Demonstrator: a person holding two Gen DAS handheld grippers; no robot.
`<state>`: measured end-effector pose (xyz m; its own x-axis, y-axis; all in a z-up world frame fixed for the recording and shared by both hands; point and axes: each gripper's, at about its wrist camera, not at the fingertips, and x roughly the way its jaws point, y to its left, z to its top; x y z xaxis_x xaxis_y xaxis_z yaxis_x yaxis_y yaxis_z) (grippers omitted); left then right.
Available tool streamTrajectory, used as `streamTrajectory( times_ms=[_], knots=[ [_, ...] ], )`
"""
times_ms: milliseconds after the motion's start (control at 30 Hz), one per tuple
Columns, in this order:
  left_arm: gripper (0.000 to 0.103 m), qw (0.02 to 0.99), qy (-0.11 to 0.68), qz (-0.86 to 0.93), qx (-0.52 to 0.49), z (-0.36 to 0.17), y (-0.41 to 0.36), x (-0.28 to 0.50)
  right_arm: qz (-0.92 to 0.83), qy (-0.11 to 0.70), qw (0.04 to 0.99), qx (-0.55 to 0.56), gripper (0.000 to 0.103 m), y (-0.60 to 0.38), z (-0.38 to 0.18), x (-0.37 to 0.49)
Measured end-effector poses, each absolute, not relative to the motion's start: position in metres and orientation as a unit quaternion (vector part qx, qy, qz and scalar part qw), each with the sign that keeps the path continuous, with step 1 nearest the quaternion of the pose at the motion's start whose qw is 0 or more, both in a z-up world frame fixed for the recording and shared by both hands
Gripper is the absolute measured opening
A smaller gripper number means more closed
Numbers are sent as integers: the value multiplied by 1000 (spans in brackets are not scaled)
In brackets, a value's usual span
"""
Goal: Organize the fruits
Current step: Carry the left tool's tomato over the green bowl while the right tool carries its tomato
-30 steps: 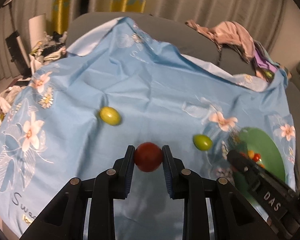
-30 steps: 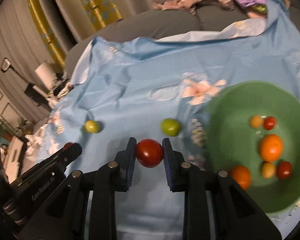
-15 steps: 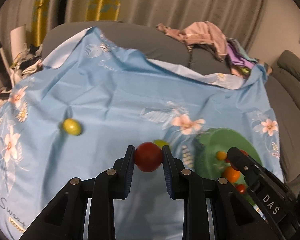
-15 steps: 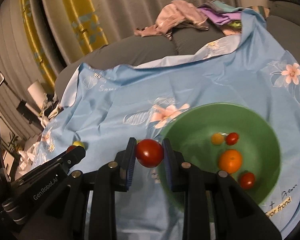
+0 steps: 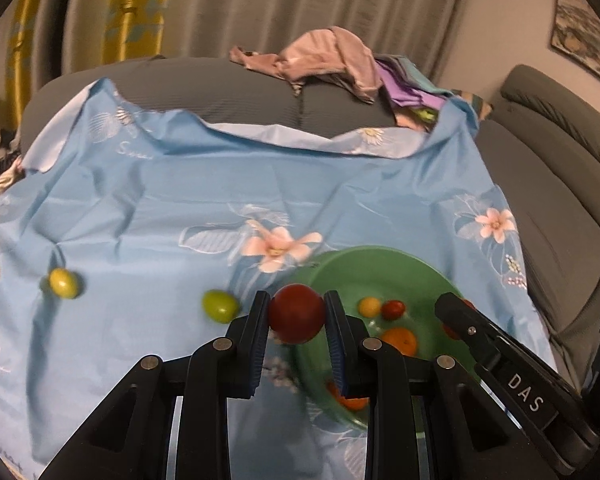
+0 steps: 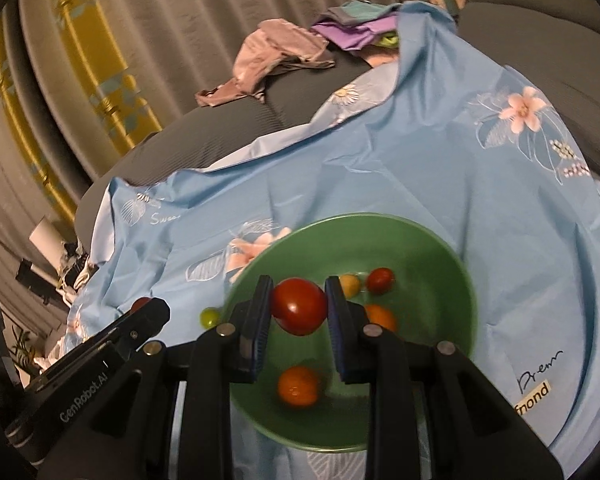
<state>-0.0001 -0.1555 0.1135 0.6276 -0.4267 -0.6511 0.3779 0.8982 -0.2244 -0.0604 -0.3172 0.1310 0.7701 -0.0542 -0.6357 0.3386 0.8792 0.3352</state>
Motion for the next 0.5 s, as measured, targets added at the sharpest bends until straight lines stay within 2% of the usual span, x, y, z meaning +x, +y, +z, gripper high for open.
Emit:
streamTrajectory(
  times_ms=[500],
  knots=[
    [27, 886, 386, -257, 2, 96, -193, -5, -139, 344, 895, 249, 28, -344, 112, -61]
  ],
)
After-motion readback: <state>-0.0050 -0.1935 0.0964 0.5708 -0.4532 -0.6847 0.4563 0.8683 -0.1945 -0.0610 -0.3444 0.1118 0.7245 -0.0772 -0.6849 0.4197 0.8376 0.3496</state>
